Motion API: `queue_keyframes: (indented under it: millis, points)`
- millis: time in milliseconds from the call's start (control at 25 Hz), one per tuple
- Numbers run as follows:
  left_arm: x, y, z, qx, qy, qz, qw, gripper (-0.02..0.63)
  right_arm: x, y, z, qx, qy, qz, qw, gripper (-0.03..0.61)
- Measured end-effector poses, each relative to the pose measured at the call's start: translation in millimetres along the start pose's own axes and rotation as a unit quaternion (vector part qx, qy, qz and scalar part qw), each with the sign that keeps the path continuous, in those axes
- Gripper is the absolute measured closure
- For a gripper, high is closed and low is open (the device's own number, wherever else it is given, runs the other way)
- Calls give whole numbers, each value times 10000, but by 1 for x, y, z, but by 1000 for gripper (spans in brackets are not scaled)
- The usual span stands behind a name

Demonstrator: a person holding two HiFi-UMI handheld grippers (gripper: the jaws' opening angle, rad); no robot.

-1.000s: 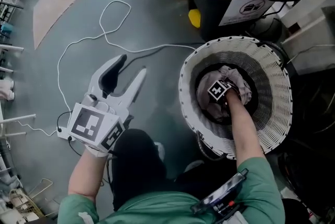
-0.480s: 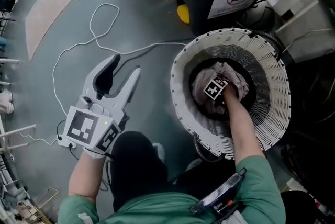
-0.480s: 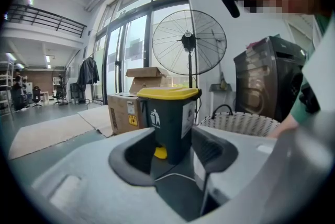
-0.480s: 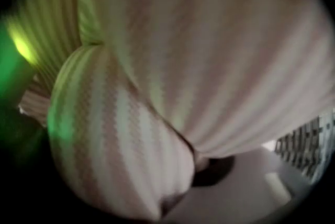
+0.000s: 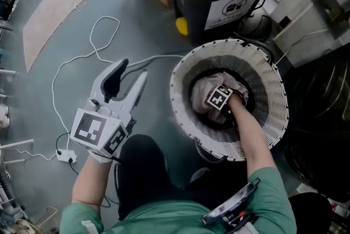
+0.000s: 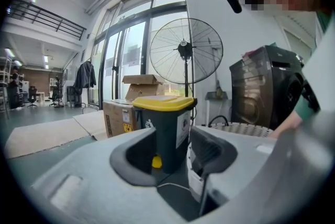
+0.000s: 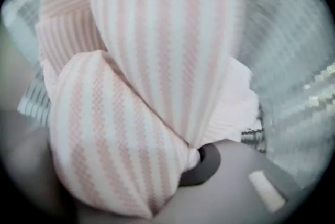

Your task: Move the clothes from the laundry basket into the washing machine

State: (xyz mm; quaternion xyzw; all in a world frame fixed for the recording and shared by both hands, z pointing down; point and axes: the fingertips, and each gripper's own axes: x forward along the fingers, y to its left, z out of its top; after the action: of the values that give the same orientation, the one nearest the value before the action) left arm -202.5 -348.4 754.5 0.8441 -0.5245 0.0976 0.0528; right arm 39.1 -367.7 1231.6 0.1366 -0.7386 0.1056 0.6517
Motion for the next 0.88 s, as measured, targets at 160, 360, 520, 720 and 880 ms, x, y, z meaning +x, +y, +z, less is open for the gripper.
queue_keyframes:
  millis: [160,360,520,720,880]
  points:
    - [-1,-13,27,-4,-125,-108,9999,411,-54,-2,8,207,-506,-235,9982,472]
    - [3,-35,76,-136,-11,-316,9994,413,-166,-11,13,977,-1478,-753,9813,474]
    - [-5,-52,132,-184,195,-430,9987,413,-278,-12,19,1360,-2212,-1213,9580,473]
    - [-30,-59,228,60,257,-330,9991,413,-433,10,35,1603,-2887,-1588,9304,472]
    - [-50,-65,321,143,228,-260,9993,411,-557,28,30,1933,-3172,-1703,9127,473]
